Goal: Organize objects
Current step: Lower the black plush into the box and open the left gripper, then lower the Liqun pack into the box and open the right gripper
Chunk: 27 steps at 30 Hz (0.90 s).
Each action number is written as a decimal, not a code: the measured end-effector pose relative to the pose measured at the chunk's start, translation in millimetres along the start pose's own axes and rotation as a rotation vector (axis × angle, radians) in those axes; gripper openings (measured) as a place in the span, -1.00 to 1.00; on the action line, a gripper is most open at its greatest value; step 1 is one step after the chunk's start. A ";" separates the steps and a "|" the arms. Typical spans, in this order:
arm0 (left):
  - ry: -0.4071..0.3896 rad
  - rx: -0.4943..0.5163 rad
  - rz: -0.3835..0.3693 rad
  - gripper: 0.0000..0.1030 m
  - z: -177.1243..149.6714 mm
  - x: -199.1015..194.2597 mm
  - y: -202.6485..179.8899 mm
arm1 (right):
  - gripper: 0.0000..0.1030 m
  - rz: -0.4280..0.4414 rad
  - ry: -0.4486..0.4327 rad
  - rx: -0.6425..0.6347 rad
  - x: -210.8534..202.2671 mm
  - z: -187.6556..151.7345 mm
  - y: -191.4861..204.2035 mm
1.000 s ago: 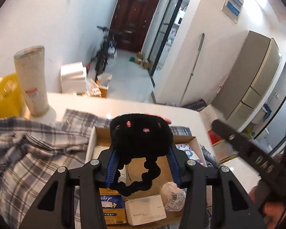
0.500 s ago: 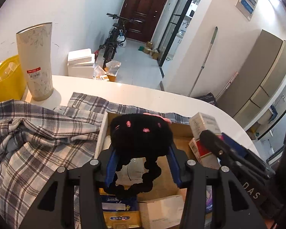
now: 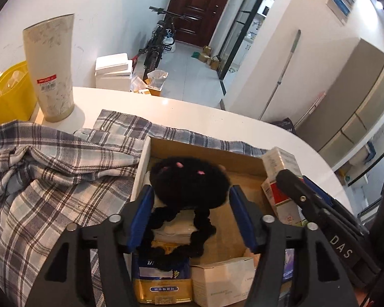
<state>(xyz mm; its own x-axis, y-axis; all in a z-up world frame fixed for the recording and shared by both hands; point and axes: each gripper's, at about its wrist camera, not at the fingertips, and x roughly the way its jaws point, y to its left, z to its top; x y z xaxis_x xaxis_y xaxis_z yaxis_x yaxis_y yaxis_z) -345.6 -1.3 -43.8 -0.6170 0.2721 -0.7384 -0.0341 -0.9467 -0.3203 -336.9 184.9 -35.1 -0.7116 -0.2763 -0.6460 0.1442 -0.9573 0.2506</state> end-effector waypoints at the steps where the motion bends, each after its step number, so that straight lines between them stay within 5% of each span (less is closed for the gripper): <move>1: -0.004 -0.007 -0.005 0.37 1.2 -2.9 1.3 | 0.06 0.001 -0.006 0.004 -1.8 1.4 -0.5; 5: -0.065 -0.030 0.003 0.51 7.0 -22.9 4.9 | 0.06 -0.009 -0.015 0.019 -8.9 5.8 -1.4; 13: -0.197 0.006 0.162 0.65 13.9 -44.1 8.2 | 0.06 -0.092 0.041 -0.054 3.1 11.8 34.4; 19: -0.168 -0.066 0.119 0.65 17.3 -40.4 21.8 | 0.06 -0.191 0.121 -0.101 28.9 6.0 51.5; 27: -0.178 -0.174 0.069 0.65 21.2 -49.4 42.8 | 0.06 -0.179 0.159 -0.064 41.3 2.4 51.4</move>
<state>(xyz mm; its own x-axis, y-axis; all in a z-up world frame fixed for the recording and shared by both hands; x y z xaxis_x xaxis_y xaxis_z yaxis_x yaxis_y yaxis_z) -333.3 -58.9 -8.4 -0.7424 0.1582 -0.6510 0.1394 -0.9140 -0.3810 -360.5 124.6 -47.2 -0.6135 -0.1068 -0.7824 0.0726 -0.9942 0.0788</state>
